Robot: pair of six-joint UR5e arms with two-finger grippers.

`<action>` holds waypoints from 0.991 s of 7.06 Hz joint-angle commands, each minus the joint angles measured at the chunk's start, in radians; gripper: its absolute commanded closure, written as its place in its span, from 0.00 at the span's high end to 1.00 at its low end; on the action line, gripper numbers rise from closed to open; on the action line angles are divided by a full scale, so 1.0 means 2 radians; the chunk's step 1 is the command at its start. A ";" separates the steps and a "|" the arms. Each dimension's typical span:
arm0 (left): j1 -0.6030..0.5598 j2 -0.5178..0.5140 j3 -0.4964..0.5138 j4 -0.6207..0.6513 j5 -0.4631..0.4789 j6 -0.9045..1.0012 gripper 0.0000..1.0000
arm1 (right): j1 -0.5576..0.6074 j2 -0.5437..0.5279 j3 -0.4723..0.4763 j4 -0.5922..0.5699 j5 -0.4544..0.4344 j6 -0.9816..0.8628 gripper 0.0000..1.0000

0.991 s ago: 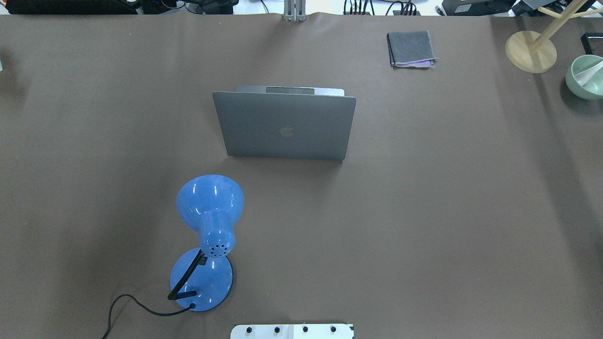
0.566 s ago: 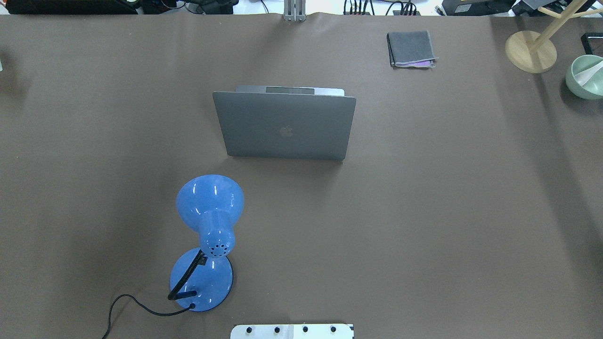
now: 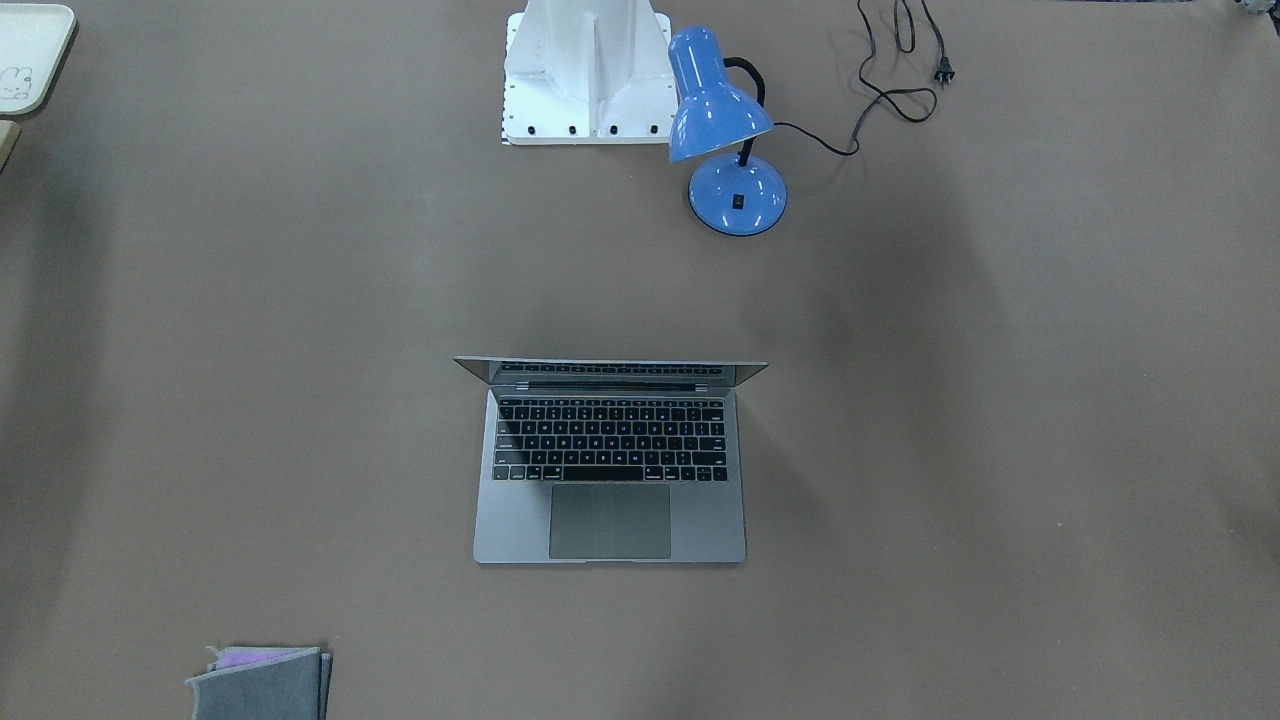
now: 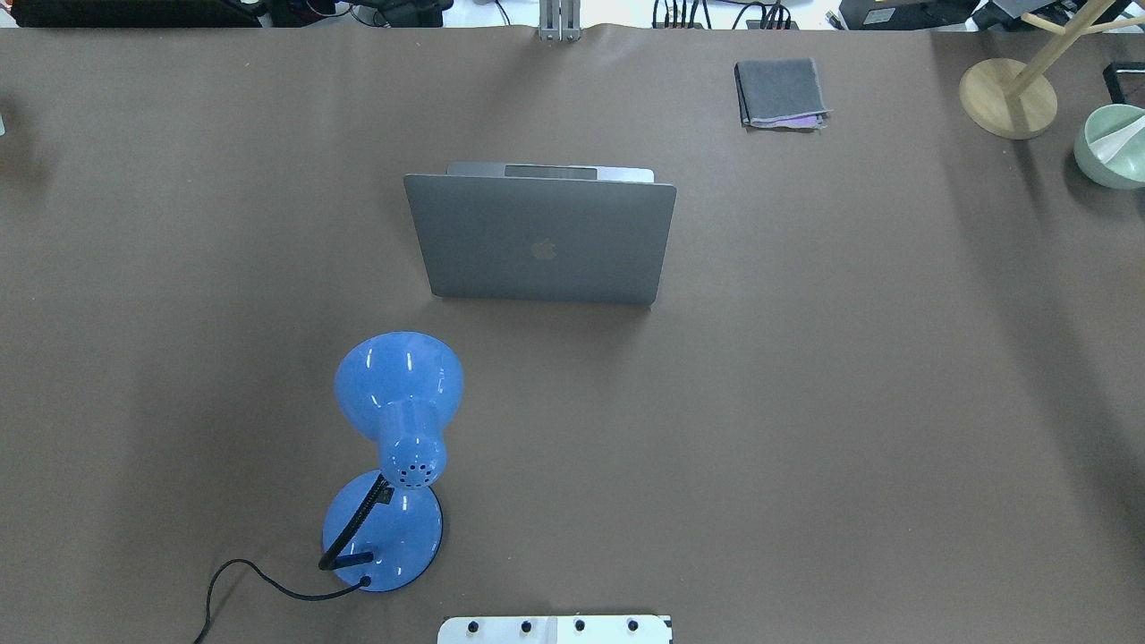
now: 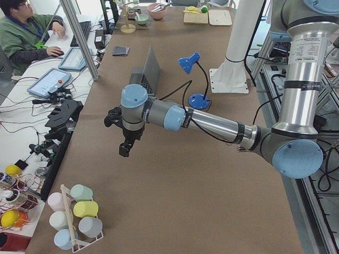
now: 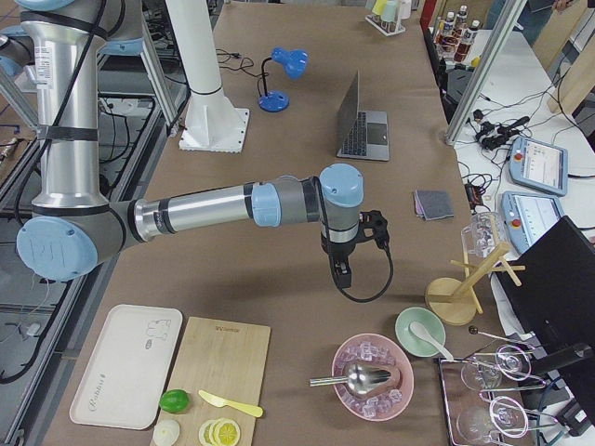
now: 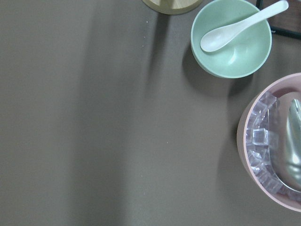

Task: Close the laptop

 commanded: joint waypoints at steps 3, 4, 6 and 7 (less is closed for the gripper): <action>0.000 -0.040 0.002 -0.042 -0.003 -0.052 0.98 | 0.004 0.022 0.036 0.001 -0.006 0.061 1.00; 0.009 -0.048 -0.001 -0.051 -0.003 -0.056 0.98 | -0.001 0.023 0.055 0.001 -0.005 0.067 1.00; 0.026 -0.053 -0.006 -0.050 -0.050 -0.096 1.00 | -0.011 0.018 0.086 0.000 0.026 0.073 1.00; 0.049 -0.055 -0.017 -0.050 -0.053 -0.147 1.00 | -0.030 0.023 0.096 0.001 0.039 0.126 1.00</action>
